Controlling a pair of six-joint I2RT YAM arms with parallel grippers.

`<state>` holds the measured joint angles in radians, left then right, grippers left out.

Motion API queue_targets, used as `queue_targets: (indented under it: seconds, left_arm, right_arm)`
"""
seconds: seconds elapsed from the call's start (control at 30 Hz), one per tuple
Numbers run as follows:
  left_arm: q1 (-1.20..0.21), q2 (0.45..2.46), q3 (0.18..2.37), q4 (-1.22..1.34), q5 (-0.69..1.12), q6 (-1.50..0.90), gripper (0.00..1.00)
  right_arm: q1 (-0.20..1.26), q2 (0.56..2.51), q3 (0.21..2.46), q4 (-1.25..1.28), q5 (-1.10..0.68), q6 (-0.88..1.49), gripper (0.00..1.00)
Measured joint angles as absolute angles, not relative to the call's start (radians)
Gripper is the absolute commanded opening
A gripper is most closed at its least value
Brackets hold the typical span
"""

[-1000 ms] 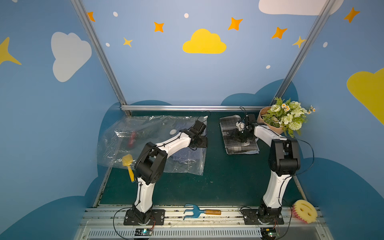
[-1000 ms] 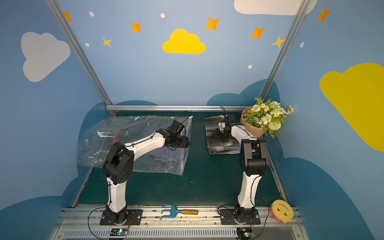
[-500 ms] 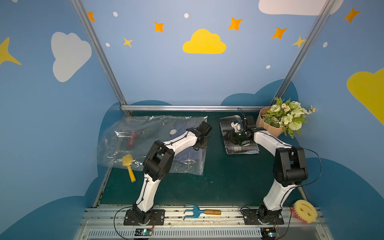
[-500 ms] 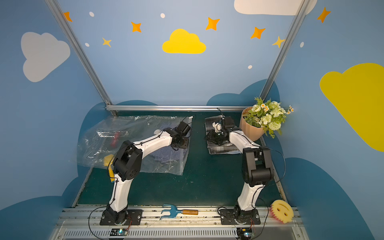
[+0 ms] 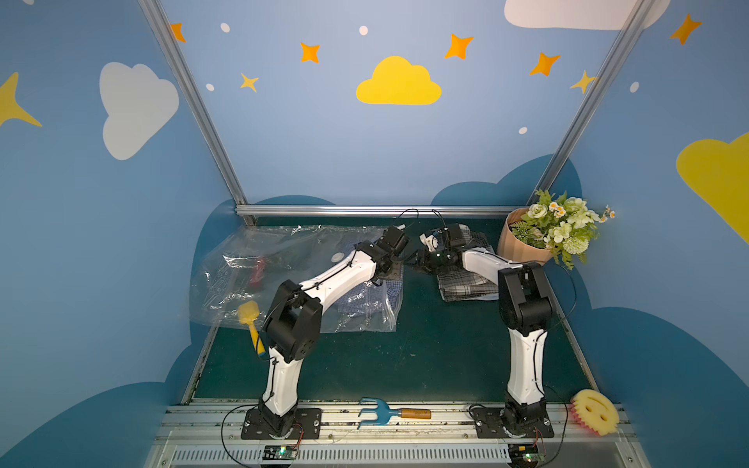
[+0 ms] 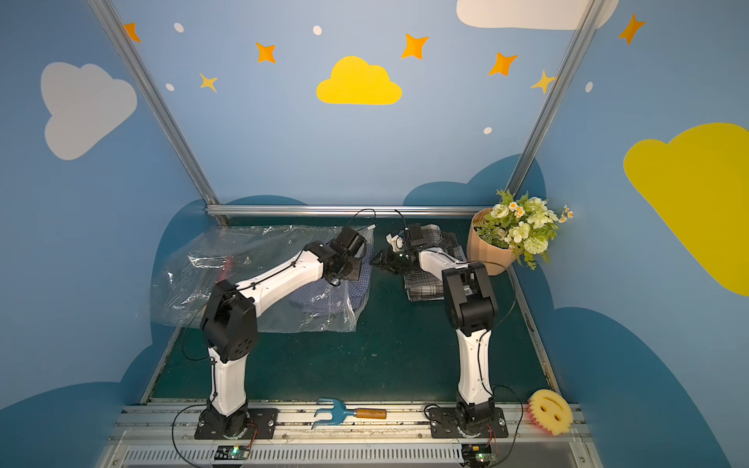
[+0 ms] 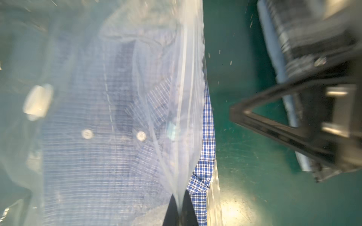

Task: Take the shirt out of the vacuum bag
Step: Open the vacuum bag at the center of the board, then take out the shirt from the vacuum bag.

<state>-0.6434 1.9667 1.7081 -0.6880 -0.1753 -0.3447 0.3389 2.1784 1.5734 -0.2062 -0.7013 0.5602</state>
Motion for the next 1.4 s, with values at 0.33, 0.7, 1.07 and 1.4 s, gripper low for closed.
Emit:
queue_targets:
  seconds: [0.33, 0.7, 1.07, 1.4]
  left_arm:
    - [-0.618, 1.93, 1.708, -0.695, -0.165, -0.346, 0.03]
    - [-0.615, 1.93, 1.707, -0.696, -0.139, -0.348, 0.03]
    - [-0.612, 1.932, 1.707, -0.694, -0.11, -0.348, 0.03]
    - [-0.607, 1.932, 1.704, -0.687, -0.094, -0.348, 0.03]
  right_arm:
    - [0.342, 2.349, 1.79, -0.227, -0.683, 0.569, 0.44]
    - [0.349, 2.443, 1.917, -0.255, -0.652, 0.569, 0.41]
    - [0.368, 2.498, 1.972, -0.262, -0.632, 0.58, 0.42]
    - [0.388, 2.468, 1.922, -0.232, -0.566, 0.569, 0.46]
